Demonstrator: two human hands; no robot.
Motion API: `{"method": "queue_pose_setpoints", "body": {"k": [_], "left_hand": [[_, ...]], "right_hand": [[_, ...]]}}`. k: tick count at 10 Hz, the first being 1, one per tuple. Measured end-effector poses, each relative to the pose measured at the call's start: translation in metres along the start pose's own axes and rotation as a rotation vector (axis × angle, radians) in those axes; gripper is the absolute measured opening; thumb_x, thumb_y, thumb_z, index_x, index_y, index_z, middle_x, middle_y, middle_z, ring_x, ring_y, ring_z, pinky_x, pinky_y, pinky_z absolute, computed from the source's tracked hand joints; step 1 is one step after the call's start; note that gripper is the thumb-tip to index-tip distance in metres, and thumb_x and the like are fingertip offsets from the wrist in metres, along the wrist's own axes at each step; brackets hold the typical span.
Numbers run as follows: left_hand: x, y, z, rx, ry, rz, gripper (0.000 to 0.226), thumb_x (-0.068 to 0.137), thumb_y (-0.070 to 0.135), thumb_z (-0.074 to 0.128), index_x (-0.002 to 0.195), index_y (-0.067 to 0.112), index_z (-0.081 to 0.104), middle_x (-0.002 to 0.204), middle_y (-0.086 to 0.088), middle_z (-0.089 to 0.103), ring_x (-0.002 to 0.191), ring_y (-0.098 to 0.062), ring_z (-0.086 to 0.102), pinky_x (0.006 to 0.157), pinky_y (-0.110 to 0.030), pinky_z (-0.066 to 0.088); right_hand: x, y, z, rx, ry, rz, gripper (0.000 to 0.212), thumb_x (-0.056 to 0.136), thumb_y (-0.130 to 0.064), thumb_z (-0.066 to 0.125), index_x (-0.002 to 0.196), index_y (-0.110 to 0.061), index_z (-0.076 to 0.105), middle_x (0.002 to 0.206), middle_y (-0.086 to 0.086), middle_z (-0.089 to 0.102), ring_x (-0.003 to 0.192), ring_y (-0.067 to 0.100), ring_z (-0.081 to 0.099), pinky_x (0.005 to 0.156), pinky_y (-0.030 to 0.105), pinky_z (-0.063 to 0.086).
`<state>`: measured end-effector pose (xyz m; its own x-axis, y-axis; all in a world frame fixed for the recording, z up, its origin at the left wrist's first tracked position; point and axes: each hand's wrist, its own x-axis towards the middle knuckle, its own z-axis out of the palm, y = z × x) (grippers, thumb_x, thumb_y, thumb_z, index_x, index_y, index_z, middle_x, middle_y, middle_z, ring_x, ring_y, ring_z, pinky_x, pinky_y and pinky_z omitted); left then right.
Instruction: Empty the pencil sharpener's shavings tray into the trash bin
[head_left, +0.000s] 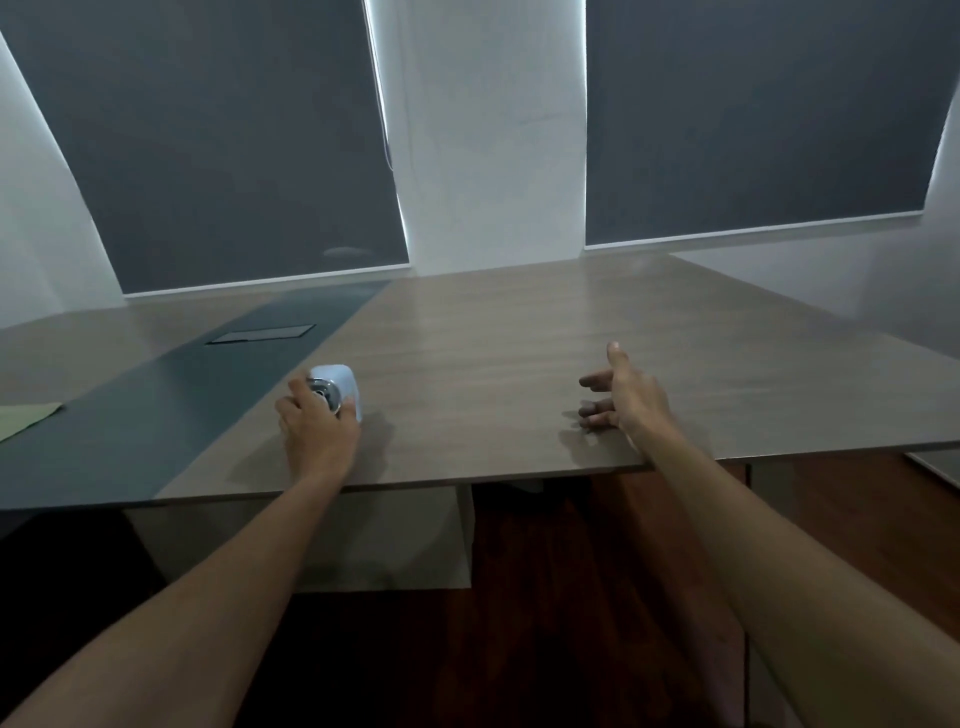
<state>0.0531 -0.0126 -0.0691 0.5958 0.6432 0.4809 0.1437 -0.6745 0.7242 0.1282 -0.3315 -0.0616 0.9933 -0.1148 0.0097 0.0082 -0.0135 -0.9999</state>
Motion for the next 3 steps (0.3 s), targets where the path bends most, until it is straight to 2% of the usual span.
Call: {"method": "queue_pose_setpoints", "body": {"k": [1, 2, 3], "left_hand": [[0.001, -0.004, 0.002, 0.026, 0.007, 0.016, 0.062, 0.089, 0.025, 0.059, 0.141, 0.007, 0.029, 0.132, -0.03, 0.04, 0.119, -0.048, 0.046, 0.098, -0.052, 0.042], [-0.003, -0.001, -0.002, 0.019, -0.011, 0.008, 0.066, 0.087, 0.025, 0.061, 0.141, 0.008, 0.028, 0.134, -0.029, 0.04, 0.119, -0.047, 0.046, 0.098, -0.051, 0.042], [-0.003, -0.001, -0.001, 0.044, 0.079, 0.036, 0.082, 0.078, 0.037, 0.068, 0.143, 0.009, 0.027, 0.148, -0.027, 0.03, 0.134, -0.045, 0.034, 0.109, -0.053, 0.034]], "right_hand": [[0.0, -0.001, 0.0, -0.007, 0.011, -0.013, 0.067, 0.088, -0.066, 0.037, 0.078, -0.009, 0.072, 0.078, 0.02, 0.07, 0.066, 0.036, 0.072, 0.08, 0.051, 0.06], [-0.008, -0.003, 0.0, -0.019, 0.005, -0.025, 0.064, 0.089, -0.063, 0.042, 0.083, -0.006, 0.073, 0.081, 0.023, 0.071, 0.065, 0.036, 0.07, 0.07, 0.047, 0.062], [-0.015, -0.006, 0.002, -0.034, 0.033, -0.089, 0.061, 0.089, -0.06, 0.045, 0.09, -0.006, 0.075, 0.079, 0.024, 0.07, 0.061, 0.032, 0.067, 0.063, 0.039, 0.059]]}}
